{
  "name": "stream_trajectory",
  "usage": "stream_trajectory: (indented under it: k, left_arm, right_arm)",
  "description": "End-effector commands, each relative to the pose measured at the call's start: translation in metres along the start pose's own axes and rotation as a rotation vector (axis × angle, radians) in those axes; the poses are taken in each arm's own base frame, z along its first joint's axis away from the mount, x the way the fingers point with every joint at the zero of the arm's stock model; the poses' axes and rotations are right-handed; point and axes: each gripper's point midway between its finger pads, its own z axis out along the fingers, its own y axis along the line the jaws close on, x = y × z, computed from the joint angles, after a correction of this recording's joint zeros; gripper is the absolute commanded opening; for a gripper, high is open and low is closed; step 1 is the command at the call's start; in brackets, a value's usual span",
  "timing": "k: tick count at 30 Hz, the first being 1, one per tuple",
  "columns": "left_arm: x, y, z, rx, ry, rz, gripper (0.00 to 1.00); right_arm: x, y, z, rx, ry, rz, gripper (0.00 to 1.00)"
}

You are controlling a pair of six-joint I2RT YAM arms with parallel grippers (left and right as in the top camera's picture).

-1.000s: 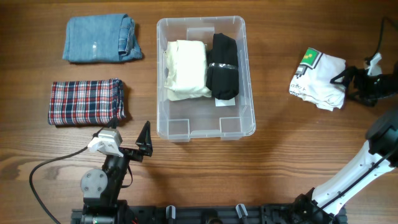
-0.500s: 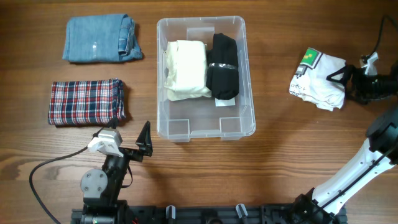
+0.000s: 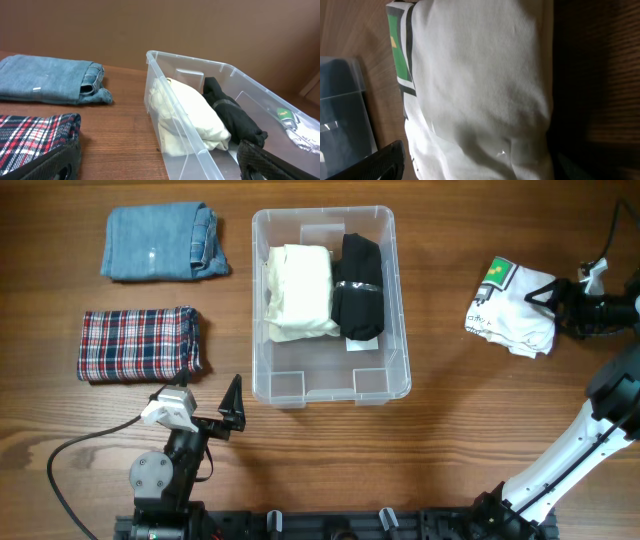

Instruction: Pack container

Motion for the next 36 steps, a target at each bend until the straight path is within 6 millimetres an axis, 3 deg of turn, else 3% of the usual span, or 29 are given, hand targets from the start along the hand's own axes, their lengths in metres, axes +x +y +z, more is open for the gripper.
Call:
stream_trajectory:
  k: [1,8,9,13,17,20,21,23,29,34,36]
  left_arm:
    - [0.001,0.003,0.000,-0.014,0.000,0.015,1.00]
    - [0.001,0.003,0.000,-0.014,0.000,0.015,1.00]
    - [0.001,0.003,0.000,-0.014,0.000,0.014,1.00]
    - [0.001,0.003,0.000,-0.014,0.000,0.015,1.00]
    - [0.001,0.003,0.000,-0.014,0.000,0.015,1.00]
    - [0.001,0.003,0.000,-0.013,0.001,0.015,1.00]
    - [0.001,0.003,0.000,-0.014,0.000,0.015,1.00]
    - [0.001,0.003,0.000,-0.014,0.000,0.014,1.00]
    - [0.001,0.003,0.000,-0.014,0.000,0.014,1.00]
    - [0.001,0.003,0.000,-0.013,0.001,0.015,1.00]
    - [0.001,0.003,0.000,-0.014,0.000,0.014,1.00]
  right_arm:
    - [0.056,-0.037,0.061,0.078,0.210,0.075,0.89]
    - [0.082,-0.043,0.074,0.069,0.250,0.105,0.84]
    - [0.084,-0.043,0.075,0.068,0.253,0.107,0.80]
    - [0.088,-0.051,0.080,0.102,0.250,0.160,0.43]
    - [0.086,-0.050,0.080,0.097,0.240,0.181,0.31]
    - [0.083,-0.043,0.081,0.055,0.226,0.197,0.15]
    - [0.079,-0.037,0.081,0.019,0.210,0.203,0.08]
    - [0.071,-0.025,0.080,-0.045,0.186,0.206,0.04]
    - [0.044,0.014,0.070,-0.270,0.104,0.246,0.04]
    - [0.015,0.054,0.044,-0.466,0.026,0.236,0.05]
    - [0.001,0.074,0.025,-0.533,-0.018,0.203,0.05]
